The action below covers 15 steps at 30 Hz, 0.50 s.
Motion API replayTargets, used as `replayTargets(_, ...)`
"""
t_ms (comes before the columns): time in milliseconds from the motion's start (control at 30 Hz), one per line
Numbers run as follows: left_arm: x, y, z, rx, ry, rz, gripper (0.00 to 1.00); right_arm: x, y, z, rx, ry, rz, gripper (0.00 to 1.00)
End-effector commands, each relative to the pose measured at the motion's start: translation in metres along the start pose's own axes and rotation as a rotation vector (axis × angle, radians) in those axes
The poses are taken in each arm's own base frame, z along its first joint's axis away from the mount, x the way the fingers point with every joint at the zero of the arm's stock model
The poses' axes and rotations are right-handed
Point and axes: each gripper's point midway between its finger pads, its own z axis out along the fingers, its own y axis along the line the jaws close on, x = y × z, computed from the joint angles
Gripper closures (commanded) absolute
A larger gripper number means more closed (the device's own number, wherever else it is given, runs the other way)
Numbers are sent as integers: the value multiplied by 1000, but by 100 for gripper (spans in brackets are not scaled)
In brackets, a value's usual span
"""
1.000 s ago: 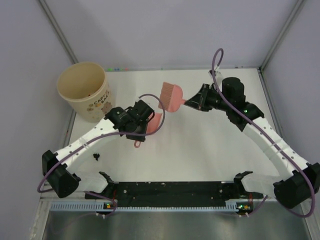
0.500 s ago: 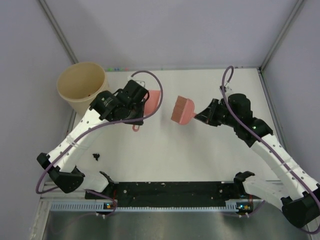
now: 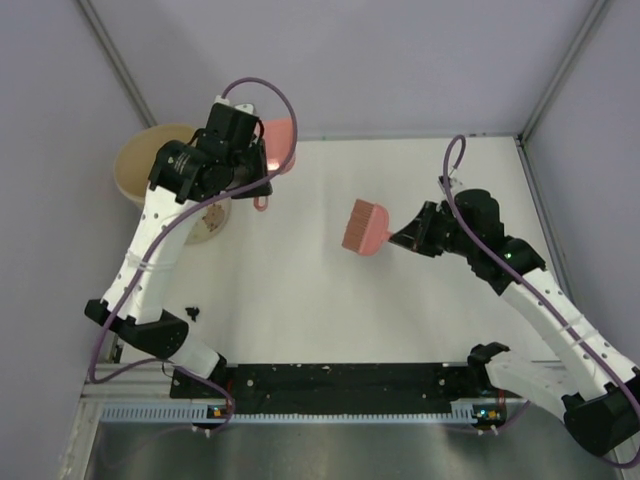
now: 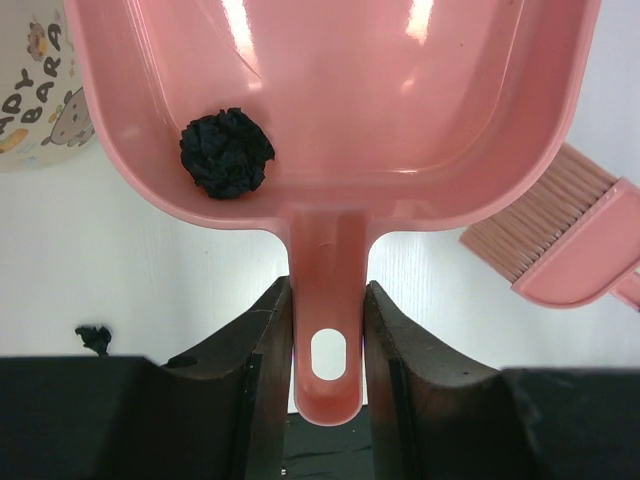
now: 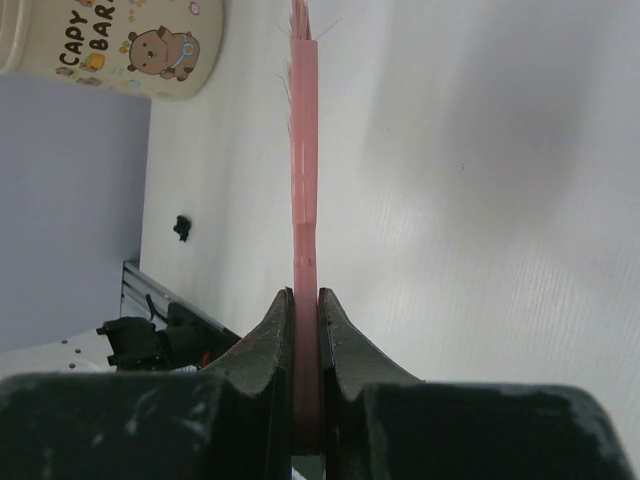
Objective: Sweep away the paper scraps from the table
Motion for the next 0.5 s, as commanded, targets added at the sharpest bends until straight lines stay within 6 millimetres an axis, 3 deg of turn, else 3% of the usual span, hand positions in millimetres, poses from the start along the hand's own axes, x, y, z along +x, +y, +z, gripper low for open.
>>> replayTargets(0, 11, 20, -12, -11, 100, -32, 100, 5, 6, -7, -35, 0, 7, 100)
replayTargets(467, -42, 41, -17, 118, 26, -279, 100, 16, 3, -9, -34, 32, 33, 100)
